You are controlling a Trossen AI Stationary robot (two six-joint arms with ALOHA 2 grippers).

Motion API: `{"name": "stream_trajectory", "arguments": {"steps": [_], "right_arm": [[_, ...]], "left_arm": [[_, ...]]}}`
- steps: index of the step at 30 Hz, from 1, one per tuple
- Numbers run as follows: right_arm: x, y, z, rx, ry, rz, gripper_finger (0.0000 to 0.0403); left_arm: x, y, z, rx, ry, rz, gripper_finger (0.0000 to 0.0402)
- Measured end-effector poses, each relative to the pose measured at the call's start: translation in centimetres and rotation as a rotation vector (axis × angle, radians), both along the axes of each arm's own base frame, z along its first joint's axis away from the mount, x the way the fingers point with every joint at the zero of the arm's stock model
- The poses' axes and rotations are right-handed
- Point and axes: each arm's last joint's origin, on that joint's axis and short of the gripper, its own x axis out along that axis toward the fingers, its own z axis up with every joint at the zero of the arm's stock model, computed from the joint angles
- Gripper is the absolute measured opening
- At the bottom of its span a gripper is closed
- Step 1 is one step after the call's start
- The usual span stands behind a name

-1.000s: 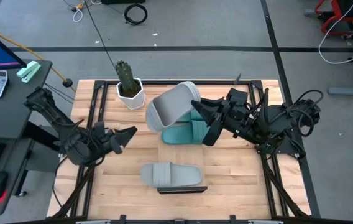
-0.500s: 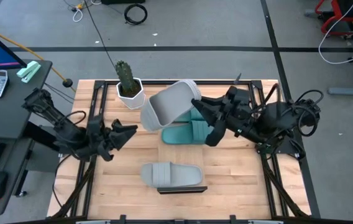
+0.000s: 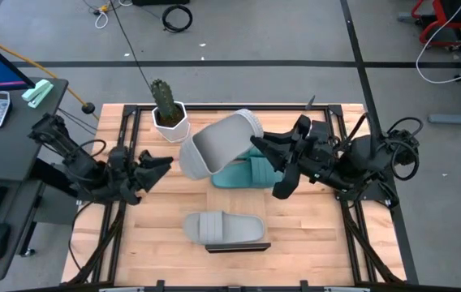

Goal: Pick and place slides into the shelf
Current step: Put the gray slide on the shelf

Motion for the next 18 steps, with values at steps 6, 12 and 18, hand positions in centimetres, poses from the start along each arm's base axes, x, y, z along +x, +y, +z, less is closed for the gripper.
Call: {"name": "stream_trajectory", "arguments": {"steps": [6, 12, 18], "right_arm": [[-0.7, 0.1, 0.8, -0.011, -0.051, 0.007, 0.0046], [-0.7, -0.1, 1.2, -0.025, -0.084, 0.038, 0.0046], [-0.3, -0.7, 1.3, -0.021, -0.106, 0.057, 0.0046]], "left_arm": [[-1.2, 0.7, 0.4, -0.001, 0.016, -0.001, 0.0186], [-1.3, 1.0, 0.9, -0.006, -0.033, -0.019, 0.0193], [-0.9, 1.5, 1.1, 0.018, -0.082, -0.052, 0.0194]]}}
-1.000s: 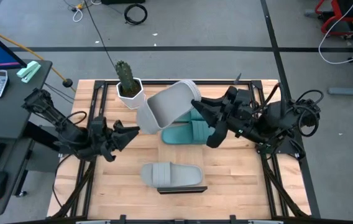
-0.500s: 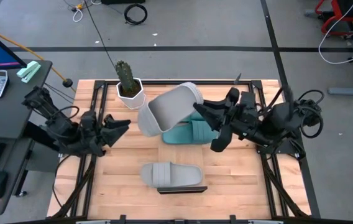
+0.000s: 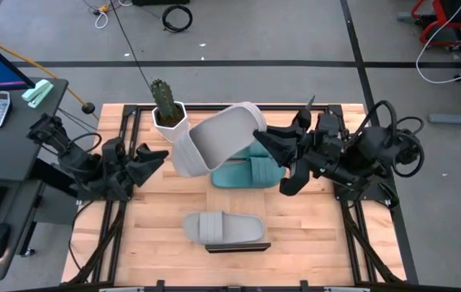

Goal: Pick and place slides into the shelf
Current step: Put the gray slide on the shelf

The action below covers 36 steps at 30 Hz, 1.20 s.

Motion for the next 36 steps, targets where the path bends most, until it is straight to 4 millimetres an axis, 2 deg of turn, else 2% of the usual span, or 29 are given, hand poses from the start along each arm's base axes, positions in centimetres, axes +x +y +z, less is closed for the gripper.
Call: {"name": "stream_trajectory", "arguments": {"steps": [12, 21, 27, 36], "right_arm": [[0.6, -1.0, 0.1, -0.002, -0.034, 0.048, 0.0046], [2.0, -2.0, -0.3, 0.008, -0.048, 0.084, 0.0046], [2.4, -2.1, -0.5, -0.001, -0.047, 0.115, 0.0046], [2.4, -2.1, -0.6, -0.004, -0.038, 0.116, 0.0056]], "left_arm": [[0.6, 0.6, 0.2, 0.013, -0.067, -0.065, 0.0222], [2.3, 0.5, -0.5, 0.029, -0.047, -0.062, 0.0200], [2.5, 0.7, -0.6, 0.035, -0.044, -0.045, 0.0156], [2.4, 0.7, -0.5, 0.095, -0.042, -0.011, 0.0046]]}}
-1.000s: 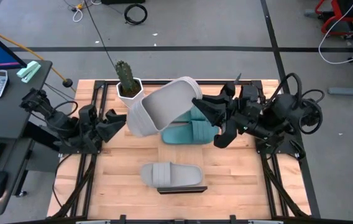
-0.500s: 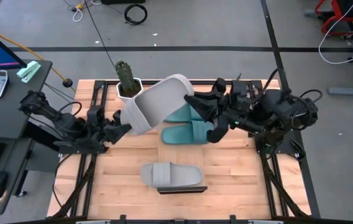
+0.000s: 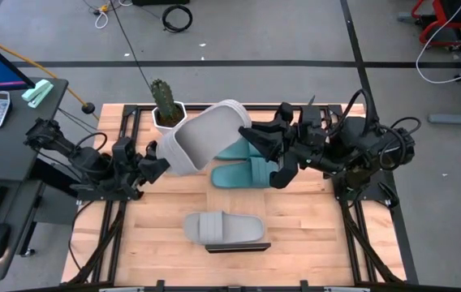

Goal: Pick and place slides into the shelf
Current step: Put the gray slide on the shelf

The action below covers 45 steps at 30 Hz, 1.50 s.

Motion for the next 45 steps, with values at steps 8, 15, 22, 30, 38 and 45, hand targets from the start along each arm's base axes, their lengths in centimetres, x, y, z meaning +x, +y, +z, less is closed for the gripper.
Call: {"name": "stream_trajectory", "arguments": {"steps": [8, 15, 22, 30, 38, 45], "right_arm": [[-0.5, -0.2, -0.2, -0.025, 0.065, 0.000, 0.0062], [-1.7, -0.6, -0.6, -0.041, 0.171, 0.016, 0.0082], [-2.6, -0.9, -1.1, -0.058, 0.264, 0.042, 0.0114], [-3.8, -1.1, -3.1, -0.047, 0.493, 0.126, 0.0153], [-4.4, -0.9, -4.8, -0.076, 0.679, 0.229, 0.0186], [-4.8, -0.5, -5.4, -0.092, 0.746, 0.247, 0.0195]], "left_arm": [[-0.3, 0.0, 0.2, 0.036, 0.001, 0.017, 0.0050], [-0.3, -0.2, 0.1, 0.051, 0.016, 0.015, 0.0044], [-0.4, -0.2, -0.2, 0.058, 0.049, 0.005, 0.0044], [-0.3, -0.3, -1.0, -0.002, 0.125, -0.052, 0.0043], [-0.4, -0.4, -1.2, -0.032, 0.143, -0.078, 0.0045], [-0.2, -1.0, -3.0, -0.116, 0.301, -0.100, 0.0043]]}}
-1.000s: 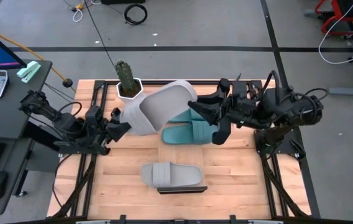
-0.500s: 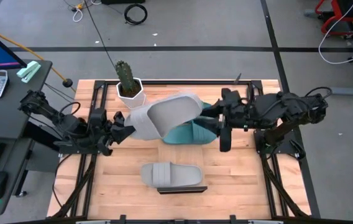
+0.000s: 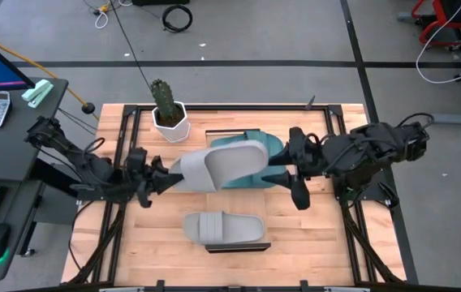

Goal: Pick and place slides into the shelf
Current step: Put the gray slide on the shelf

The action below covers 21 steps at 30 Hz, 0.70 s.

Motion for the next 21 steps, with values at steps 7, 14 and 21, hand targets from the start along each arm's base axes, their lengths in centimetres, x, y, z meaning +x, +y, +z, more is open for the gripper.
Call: {"name": "stream_trajectory", "arguments": {"steps": [7, 14, 21], "right_arm": [[-0.9, 0.5, -1.2, -0.003, 0.128, 0.002, 0.0190], [-1.4, 0.7, -1.7, -0.015, 0.198, -0.001, 0.0190], [-1.5, 0.6, -1.9, -0.032, 0.211, -0.009, 0.0187]], "left_arm": [[0.0, -0.1, -1.5, -0.190, 0.102, -0.052, 0.0050], [-0.8, 0.5, -3.5, -0.292, 0.274, -0.017, 0.0042], [-2.2, 1.3, -4.0, -0.320, 0.374, -0.064, 0.0051]]}}
